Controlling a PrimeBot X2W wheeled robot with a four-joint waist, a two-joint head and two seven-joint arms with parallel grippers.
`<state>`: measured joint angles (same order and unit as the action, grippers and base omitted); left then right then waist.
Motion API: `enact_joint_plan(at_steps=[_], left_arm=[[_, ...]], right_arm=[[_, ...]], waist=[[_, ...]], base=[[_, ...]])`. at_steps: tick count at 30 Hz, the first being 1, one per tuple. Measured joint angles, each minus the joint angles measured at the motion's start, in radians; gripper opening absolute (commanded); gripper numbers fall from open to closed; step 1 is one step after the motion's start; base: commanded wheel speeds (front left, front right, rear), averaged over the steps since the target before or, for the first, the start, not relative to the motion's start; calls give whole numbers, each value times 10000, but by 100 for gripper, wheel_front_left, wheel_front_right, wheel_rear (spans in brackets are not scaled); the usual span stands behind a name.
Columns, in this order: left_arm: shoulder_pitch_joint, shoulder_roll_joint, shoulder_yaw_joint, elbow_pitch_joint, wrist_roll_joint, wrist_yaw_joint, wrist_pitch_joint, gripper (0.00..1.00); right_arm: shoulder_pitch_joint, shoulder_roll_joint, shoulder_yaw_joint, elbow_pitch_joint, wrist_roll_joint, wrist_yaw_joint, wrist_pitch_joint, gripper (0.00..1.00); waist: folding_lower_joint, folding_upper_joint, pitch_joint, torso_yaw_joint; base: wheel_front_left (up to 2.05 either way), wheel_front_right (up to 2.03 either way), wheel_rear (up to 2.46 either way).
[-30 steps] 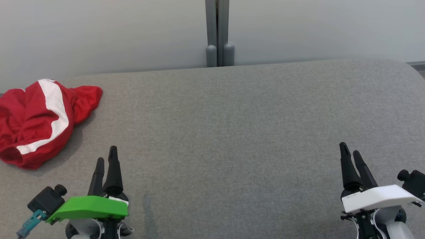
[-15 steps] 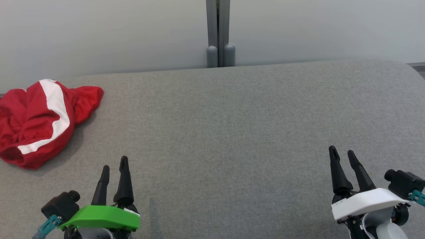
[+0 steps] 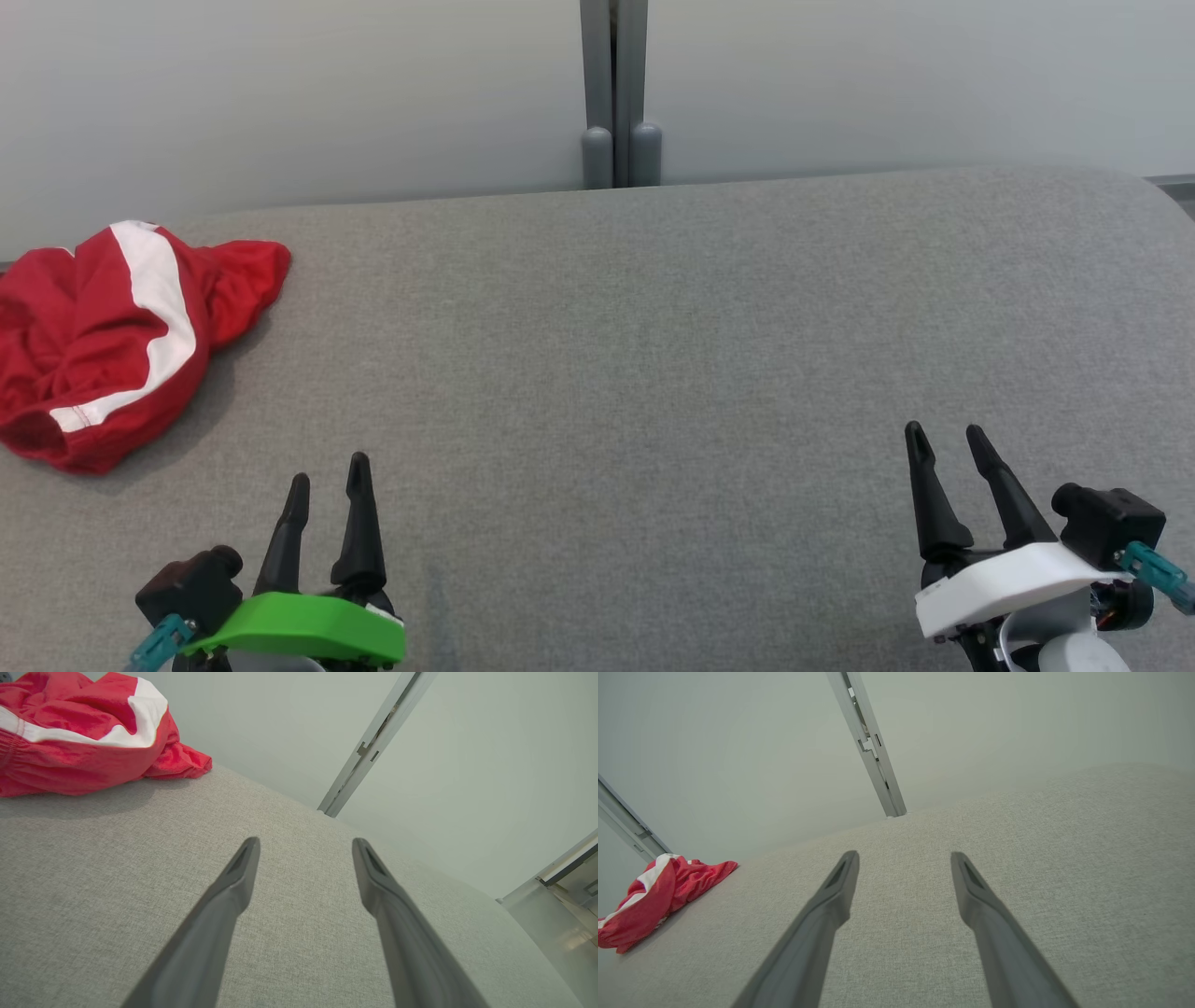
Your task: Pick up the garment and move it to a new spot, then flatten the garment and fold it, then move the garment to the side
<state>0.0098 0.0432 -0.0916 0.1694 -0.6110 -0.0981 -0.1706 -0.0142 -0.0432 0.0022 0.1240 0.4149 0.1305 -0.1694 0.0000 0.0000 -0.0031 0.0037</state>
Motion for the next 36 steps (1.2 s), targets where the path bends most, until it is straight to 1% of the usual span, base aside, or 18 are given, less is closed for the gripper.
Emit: enact_joint_plan(at_steps=[15,36], left_arm=[[56,10,-109,117,1129,-44,-343,100],[182,25,-217,405,2397,-59,-756,100]], right_arm=[[40,-17,73,-4,-1429,0,-341,100],[81,-33,190,8,-2871,2,-752,100]], waist=[[0,0,7,19],[0,0,-14,53]], base=[[0,0,0],[0,0,0]])
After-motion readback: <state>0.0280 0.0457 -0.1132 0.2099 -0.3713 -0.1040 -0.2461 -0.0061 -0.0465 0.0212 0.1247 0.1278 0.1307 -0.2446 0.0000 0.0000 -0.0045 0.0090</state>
